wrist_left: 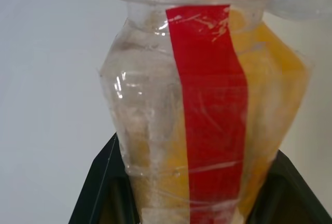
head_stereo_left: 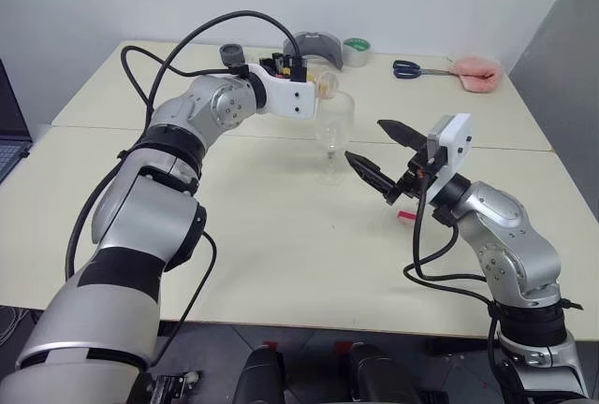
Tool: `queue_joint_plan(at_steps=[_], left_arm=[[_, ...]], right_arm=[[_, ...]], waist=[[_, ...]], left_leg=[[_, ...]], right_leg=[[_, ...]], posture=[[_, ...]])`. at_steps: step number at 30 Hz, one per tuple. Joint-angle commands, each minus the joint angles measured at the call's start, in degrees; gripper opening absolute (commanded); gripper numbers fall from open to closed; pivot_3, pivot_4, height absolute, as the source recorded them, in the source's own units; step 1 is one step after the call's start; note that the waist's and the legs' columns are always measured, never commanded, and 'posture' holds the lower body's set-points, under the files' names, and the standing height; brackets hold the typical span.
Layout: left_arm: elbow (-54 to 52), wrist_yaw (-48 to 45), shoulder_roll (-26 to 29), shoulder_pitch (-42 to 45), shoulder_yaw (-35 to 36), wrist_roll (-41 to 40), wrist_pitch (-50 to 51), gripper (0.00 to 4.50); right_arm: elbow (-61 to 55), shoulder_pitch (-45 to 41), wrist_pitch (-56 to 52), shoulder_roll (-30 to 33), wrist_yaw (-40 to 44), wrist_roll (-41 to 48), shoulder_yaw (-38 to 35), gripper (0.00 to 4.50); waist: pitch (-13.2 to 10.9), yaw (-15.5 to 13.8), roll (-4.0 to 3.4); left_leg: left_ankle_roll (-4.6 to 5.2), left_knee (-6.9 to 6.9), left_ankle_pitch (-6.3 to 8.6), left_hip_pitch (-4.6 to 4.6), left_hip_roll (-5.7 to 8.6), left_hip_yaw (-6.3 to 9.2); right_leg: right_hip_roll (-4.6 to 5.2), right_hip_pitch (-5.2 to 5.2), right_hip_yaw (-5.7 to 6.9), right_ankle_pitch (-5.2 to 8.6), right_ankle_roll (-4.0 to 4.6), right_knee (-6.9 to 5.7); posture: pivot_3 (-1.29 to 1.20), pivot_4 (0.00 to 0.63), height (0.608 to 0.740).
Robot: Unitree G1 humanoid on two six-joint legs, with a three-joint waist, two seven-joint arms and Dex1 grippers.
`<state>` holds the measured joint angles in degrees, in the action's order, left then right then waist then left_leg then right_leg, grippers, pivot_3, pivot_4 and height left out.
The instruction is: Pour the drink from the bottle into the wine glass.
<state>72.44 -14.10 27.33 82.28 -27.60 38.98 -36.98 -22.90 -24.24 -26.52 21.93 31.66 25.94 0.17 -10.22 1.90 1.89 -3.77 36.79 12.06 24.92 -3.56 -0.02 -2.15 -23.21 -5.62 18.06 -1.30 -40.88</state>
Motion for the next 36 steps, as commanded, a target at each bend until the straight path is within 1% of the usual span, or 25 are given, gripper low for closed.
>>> queue_joint_plan(at_steps=[1, 19, 36], left_arm=[[-1.3, 1.99, 0.99, 3.4, -0.25, 0.7, -0.85, 1.82], [0.1, 5.53, 1.81, 6.51, -3.43, 4.9, -1.26, 1.82], [0.81, 7.11, 2.37, 7.4, -4.65, 6.53, -1.38, 1.82]], right_arm=[[-1.29, -1.39, 1.48, -0.3, 0.03, 0.12, -0.41, 4.5], [-1.52, -1.85, 1.09, -0.69, -0.05, 0.16, 0.07, 4.5], [-1.34, -1.82, 1.13, -0.42, 0.65, 0.48, 0.13, 4.5]], waist=[[0.0, 0.0, 0.0], [0.0, 0.0, 0.0], [0.0, -0.01, 0.0]], left_leg=[[0.0, 0.0, 0.0, 0.0, 0.0, 0.0], [0.0, 0.02, 0.0, 0.0, 0.0, -0.01], [0.0, 0.05, 0.0, 0.0, 0.01, -0.01]], right_leg=[[0.0, 0.0, 0.0, 0.0, 0.0, 0.0], [0.01, 0.0, 0.0, 0.0, 0.0, -0.03], [0.02, 0.0, 0.01, 0.0, 0.0, -0.06]], posture=[[0.0, 0.15, 0.74], [0.0, 0.15, 0.74], [0.0, 0.15, 0.74]])
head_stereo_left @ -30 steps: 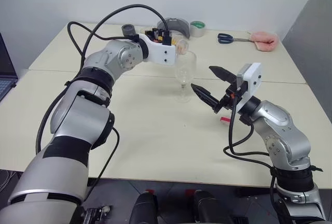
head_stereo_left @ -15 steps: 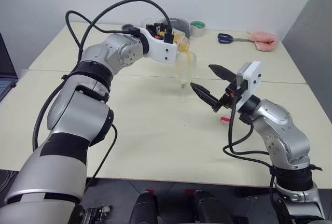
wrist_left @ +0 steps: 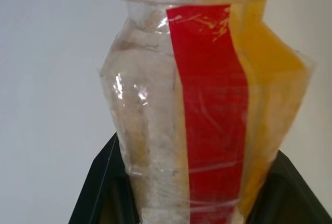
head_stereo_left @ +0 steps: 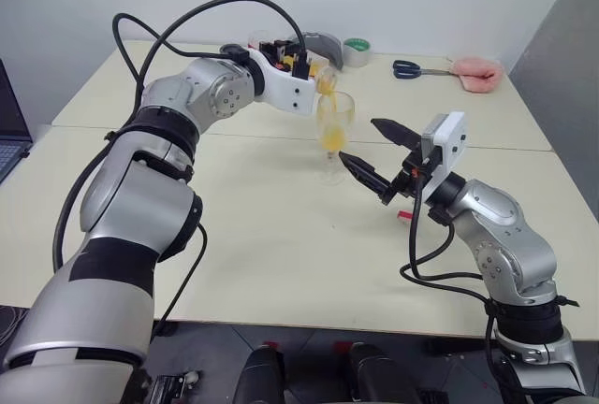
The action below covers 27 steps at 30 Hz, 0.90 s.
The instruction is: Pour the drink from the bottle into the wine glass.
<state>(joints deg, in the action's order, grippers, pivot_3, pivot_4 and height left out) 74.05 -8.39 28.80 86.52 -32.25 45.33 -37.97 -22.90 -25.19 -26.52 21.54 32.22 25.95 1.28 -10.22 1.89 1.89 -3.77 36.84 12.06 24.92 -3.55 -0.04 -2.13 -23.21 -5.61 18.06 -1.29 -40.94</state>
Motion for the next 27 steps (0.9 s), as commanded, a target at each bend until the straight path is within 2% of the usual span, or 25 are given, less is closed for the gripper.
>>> queue_joint_plan(at_steps=[1, 21, 27], left_arm=[[-0.82, 1.55, 0.96, 3.18, -0.23, 0.45, -0.45, 1.82], [-0.16, 3.78, 1.23, 4.63, -1.83, 3.25, -0.46, 1.82], [0.04, 4.08, 1.18, 4.93, -2.11, 3.25, -0.56, 1.82]], right_arm=[[-1.33, -0.89, 1.08, -0.06, 0.07, 0.52, -0.98, 4.5], [-1.56, -0.33, -0.46, -1.28, -3.46, 2.13, -3.29, 4.5], [-2.37, 3.05, -0.97, -1.12, -5.08, 3.15, -5.91, 4.5]], waist=[[0.0, 0.0, 0.0], [0.0, 0.0, 0.0], [0.0, -0.09, 0.0]], left_leg=[[0.0, 0.0, 0.0, 0.0, 0.0, 0.0], [0.0, 0.03, 0.0, 0.0, 0.0, 0.0], [0.0, 0.04, 0.0, 0.0, 0.01, 0.0]], right_leg=[[0.0, 0.0, 0.0, 0.0, 0.0, 0.0], [0.01, 0.0, 0.0, 0.0, 0.0, -0.04], [0.02, 0.0, 0.01, 0.0, 0.0, -0.05]], posture=[[0.0, 0.15, 0.74], [0.0, 0.15, 0.74], [0.0, 0.15, 0.74]])
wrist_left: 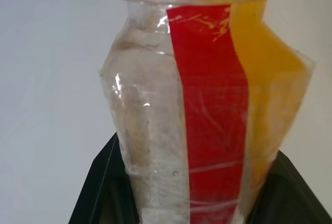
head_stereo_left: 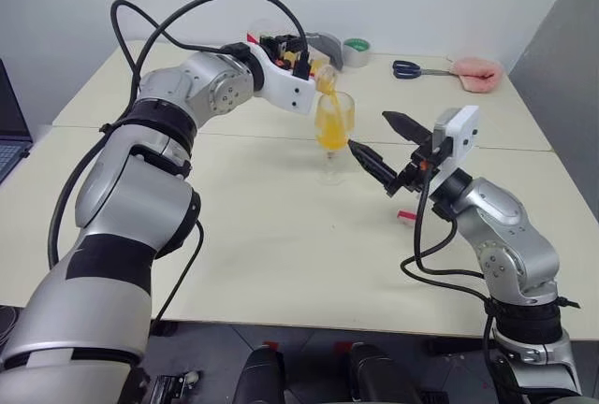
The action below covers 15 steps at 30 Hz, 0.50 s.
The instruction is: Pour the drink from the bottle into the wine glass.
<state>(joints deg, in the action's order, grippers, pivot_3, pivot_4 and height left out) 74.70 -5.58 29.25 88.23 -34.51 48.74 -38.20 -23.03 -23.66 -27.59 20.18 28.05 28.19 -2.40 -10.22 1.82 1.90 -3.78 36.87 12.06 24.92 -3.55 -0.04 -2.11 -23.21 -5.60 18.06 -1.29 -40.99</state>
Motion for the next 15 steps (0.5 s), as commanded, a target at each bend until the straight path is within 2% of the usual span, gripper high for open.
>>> queue_joint_plan(at_steps=[1, 7, 15], left_arm=[[-0.59, 1.3, 0.69, 3.27, 0.13, -0.14, -0.34, 1.82], [-0.5, 1.48, 0.5, 3.51, -0.03, 0.01, -0.37, 1.82], [-0.29, 2.42, 0.16, 4.01, -0.84, 0.93, -0.18, 1.82]], right_arm=[[-2.54, 2.36, 0.22, 0.34, -0.97, 0.94, -2.41, 4.5], [-4.21, 6.39, 0.67, 0.6, -1.26, 1.12, -3.14, 4.5], [-5.05, 6.58, 0.51, -0.58, -2.95, 1.21, -3.39, 4.5]], waist=[[0.0, -0.02, 0.0], [0.0, 0.03, 0.0], [0.0, 0.03, 0.0]], left_leg=[[0.0, 0.0, 0.0, 0.0, 0.01, -0.01], [0.0, 0.0, 0.0, -0.01, 0.02, -0.02], [0.0, 0.02, 0.0, -0.02, 0.04, -0.03]], right_leg=[[0.01, 0.0, 0.0, 0.0, 0.0, 0.0], [0.02, 0.0, -0.02, 0.0, 0.0, -0.02], [0.02, 0.0, -0.03, 0.0, 0.0, -0.04]], posture=[[0.0, 0.15, 0.74], [0.0, 0.15, 0.74], [0.0, 0.15, 0.74]])
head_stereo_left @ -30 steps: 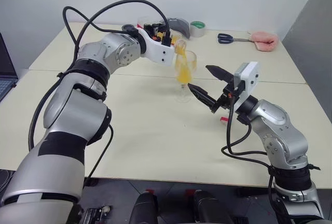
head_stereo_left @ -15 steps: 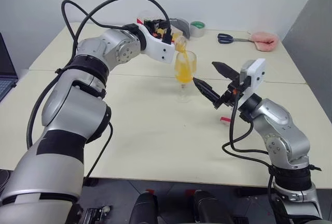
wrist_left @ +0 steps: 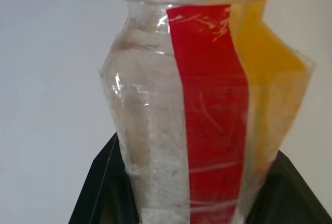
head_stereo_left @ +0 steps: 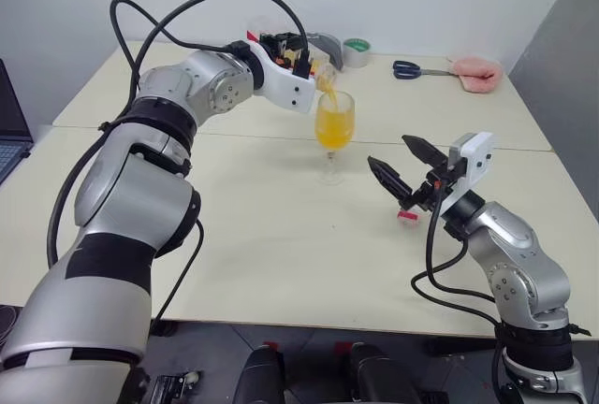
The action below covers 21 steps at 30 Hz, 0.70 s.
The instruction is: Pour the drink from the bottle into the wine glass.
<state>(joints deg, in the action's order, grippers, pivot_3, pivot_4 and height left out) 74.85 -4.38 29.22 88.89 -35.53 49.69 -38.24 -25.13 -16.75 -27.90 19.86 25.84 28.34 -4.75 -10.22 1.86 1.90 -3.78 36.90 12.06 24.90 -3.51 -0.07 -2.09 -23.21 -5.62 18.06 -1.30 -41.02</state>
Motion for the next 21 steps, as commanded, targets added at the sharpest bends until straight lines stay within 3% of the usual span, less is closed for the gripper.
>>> queue_joint_plan(at_steps=[1, 12, 21], left_arm=[[-0.39, 1.3, 0.15, 3.43, 0.08, -0.01, -0.05, 1.82], [0.25, -3.96, -0.79, 2.11, 4.66, -6.16, 1.01, 1.82], [-0.59, -19.08, -3.72, -1.03, 17.43, -22.05, 5.92, 1.82]], right_arm=[[-3.03, -0.39, 0.76, -0.36, -0.88, 1.03, -0.95, 4.5], [-3.31, -2.04, 0.04, -1.05, -2.08, 0.96, 0.32, 4.5], [-1.83, -4.21, 0.44, -1.39, -1.83, 0.75, 1.47, 4.5]], waist=[[0.0, -0.01, 0.0], [0.0, -0.01, 0.0], [0.0, 0.02, 0.0]], left_leg=[[0.0, 0.0, 0.0, 0.0, 0.0, 0.0], [0.0, 0.01, 0.0, 0.0, 0.0, 0.0], [0.0, 0.04, 0.0, -0.01, 0.0, 0.01]], right_leg=[[0.0, 0.0, 0.0, 0.0, 0.0, 0.0], [0.0, 0.0, 0.01, 0.0, 0.0, -0.01], [0.0, 0.0, 0.03, 0.0, 0.0, -0.05]], posture=[[0.0, 0.15, 0.74], [0.0, 0.15, 0.74], [0.0, 0.15, 0.74]])
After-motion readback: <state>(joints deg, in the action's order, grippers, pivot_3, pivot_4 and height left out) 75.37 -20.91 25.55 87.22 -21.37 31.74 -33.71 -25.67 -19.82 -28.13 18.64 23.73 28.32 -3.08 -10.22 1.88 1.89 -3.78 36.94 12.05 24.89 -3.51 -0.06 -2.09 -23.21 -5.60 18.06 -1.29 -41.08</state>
